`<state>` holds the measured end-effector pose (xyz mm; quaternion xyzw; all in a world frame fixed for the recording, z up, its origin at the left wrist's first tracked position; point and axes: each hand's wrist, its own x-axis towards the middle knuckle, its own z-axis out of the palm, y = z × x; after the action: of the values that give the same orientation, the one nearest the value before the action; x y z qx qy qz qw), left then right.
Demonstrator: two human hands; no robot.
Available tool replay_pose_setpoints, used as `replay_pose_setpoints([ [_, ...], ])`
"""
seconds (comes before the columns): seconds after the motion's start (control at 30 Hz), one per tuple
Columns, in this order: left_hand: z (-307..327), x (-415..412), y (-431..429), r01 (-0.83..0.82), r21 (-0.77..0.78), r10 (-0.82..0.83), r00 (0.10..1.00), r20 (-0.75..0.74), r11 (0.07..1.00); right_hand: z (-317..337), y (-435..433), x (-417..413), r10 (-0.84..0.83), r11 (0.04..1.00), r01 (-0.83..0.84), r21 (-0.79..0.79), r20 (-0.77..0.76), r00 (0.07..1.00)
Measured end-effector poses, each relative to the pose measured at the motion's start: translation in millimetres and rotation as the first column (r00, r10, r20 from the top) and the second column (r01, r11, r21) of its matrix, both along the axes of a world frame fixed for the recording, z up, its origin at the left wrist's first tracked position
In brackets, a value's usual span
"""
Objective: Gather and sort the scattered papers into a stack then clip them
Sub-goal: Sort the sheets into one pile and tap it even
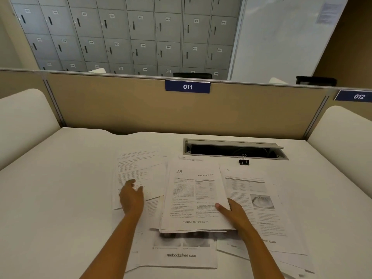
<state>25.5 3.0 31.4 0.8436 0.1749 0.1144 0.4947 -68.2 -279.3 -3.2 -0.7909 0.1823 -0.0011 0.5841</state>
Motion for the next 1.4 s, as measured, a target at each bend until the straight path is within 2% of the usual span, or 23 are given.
replay_pose_setpoints([
  [0.13,-7,21,25,-0.042,0.256,0.106,0.964,-0.242,0.966,-3,-1,0,0.001,1.000,-0.001,0.005,0.011,1.000],
  [0.2,-8,27,30,-0.036,0.308,0.129,0.949,-0.288,0.951,-4,-1,1,-0.001,1.000,0.001,0.004,0.011,1.000],
  [0.37,-3,41,38,-0.087,0.226,0.176,0.895,-0.409,0.970,-5,-1,1,-0.002,1.000,0.002,0.005,0.020,1.000],
  [0.47,1,44,42,-0.077,0.249,0.190,0.863,-0.468,0.965,-6,-1,1,-0.001,1.000,0.001,0.012,0.030,1.000],
  [0.73,6,47,49,-0.086,0.186,0.163,0.875,-0.455,0.979,-5,0,1,0.000,1.000,-0.001,0.026,0.037,0.999],
  [0.87,8,37,54,-0.118,0.131,0.154,0.938,-0.312,0.984,-5,-1,0,0.009,0.999,-0.010,0.032,0.041,0.999],
  [1.03,26,20,61,-0.179,0.140,0.185,0.982,-0.033,0.974,-5,-2,0,0.020,0.998,-0.023,0.054,0.045,0.999],
  [1.13,53,17,67,-0.231,0.095,0.216,0.966,0.146,0.968,-6,-2,0,0.020,0.998,-0.023,0.060,0.048,0.999],
  [1.23,80,8,69,-0.204,0.005,0.193,0.933,0.304,0.979,-7,-3,1,0.022,0.999,-0.024,0.048,0.043,0.999],
  [1.4,112,-14,68,-0.194,-0.146,0.239,0.869,0.434,0.970,-6,-2,0,0.018,0.999,-0.020,0.050,0.035,0.999],
])
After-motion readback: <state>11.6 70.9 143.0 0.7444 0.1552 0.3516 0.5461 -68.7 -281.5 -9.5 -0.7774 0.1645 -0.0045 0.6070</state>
